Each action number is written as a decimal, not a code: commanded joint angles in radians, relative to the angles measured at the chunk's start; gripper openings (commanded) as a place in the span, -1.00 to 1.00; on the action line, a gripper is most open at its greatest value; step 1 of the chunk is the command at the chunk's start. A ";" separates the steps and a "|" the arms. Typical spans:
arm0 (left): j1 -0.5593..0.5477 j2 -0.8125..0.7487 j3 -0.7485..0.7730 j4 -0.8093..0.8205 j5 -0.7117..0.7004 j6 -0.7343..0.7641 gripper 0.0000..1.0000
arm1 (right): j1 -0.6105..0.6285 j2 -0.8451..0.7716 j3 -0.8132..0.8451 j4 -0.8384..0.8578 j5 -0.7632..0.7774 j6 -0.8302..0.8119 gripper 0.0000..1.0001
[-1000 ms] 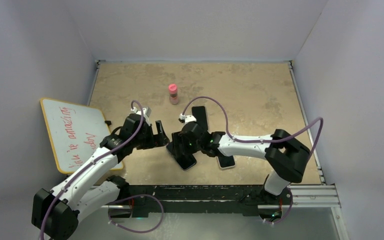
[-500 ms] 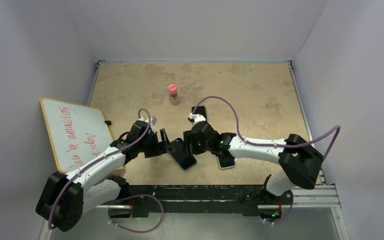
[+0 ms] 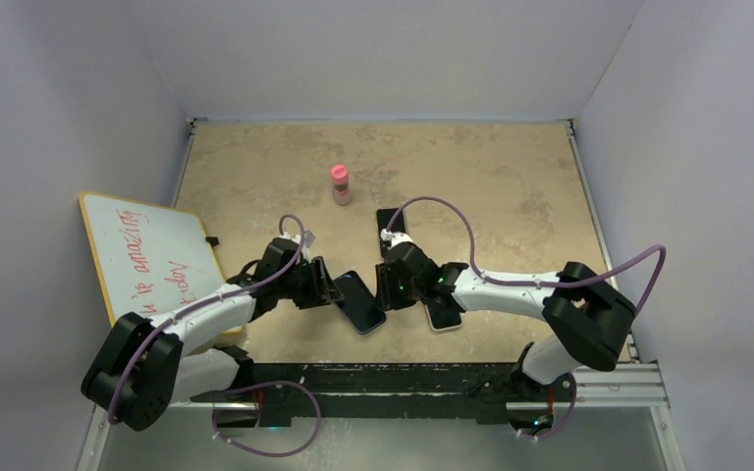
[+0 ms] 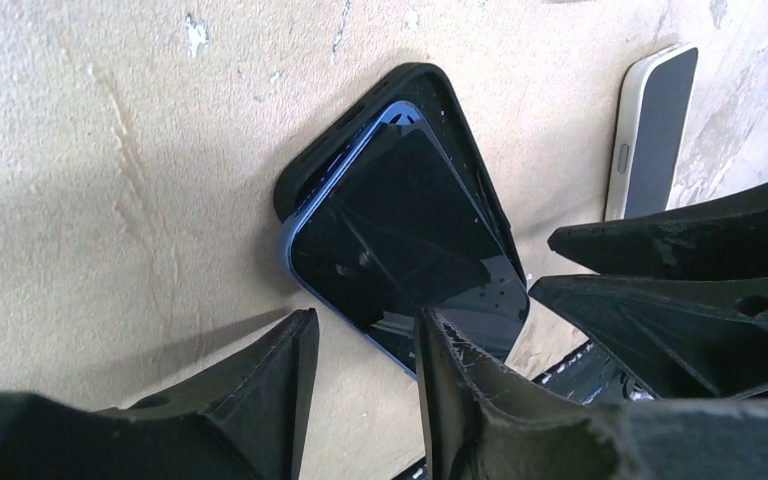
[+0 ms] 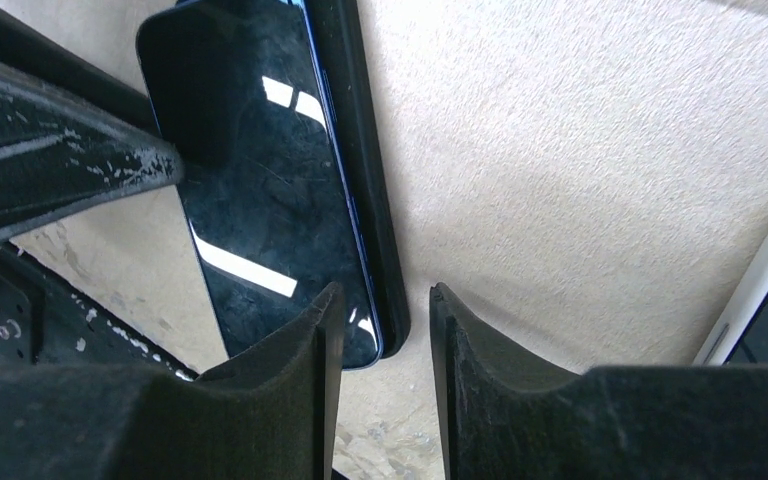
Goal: Put the phone into the phone case
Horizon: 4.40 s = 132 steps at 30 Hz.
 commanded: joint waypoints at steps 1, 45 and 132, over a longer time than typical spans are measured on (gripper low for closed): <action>0.005 0.023 0.025 0.085 0.009 0.013 -0.21 | -0.009 0.012 -0.017 0.012 -0.042 -0.019 -0.27; 0.003 0.085 0.110 -0.086 0.127 0.079 -0.05 | -0.058 0.054 -0.136 0.258 -0.234 0.087 -0.30; -0.101 0.080 0.105 -0.058 0.035 0.002 -0.17 | 0.170 0.029 -0.061 0.060 0.118 -0.239 -0.20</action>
